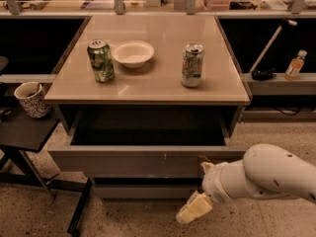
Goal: Close top drawer
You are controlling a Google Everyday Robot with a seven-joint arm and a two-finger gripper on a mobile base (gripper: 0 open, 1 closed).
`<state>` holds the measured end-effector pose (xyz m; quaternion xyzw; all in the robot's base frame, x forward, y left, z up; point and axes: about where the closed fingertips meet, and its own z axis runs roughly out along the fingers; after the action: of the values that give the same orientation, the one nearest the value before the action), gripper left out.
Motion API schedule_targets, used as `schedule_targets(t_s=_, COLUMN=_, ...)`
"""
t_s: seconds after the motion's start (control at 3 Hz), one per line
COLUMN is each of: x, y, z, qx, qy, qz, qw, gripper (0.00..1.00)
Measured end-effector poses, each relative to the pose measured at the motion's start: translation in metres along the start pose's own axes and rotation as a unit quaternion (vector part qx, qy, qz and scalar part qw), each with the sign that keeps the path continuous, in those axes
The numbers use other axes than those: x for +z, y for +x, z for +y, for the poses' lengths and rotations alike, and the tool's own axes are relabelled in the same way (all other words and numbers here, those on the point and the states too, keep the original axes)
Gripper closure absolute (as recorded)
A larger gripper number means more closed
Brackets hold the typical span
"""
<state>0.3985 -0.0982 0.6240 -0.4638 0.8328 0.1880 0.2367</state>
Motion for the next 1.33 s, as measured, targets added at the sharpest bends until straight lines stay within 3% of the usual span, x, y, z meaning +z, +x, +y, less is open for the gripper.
schedule_targets(t_s=0.33, x=0.0, y=0.0, z=0.0, qx=0.0, qy=0.0, qz=0.0, qw=1.0, gripper=0.0)
schedule_targets(t_s=1.0, x=-0.005, y=-0.009, z=-0.051, qx=0.029, qy=0.018, qz=-0.017, qw=0.9993, gripper=0.0)
schedule_targets(t_s=1.33, x=-0.011, y=-0.031, z=-0.095, qx=0.056, qy=0.042, qz=-0.032, qw=0.997, gripper=0.0)
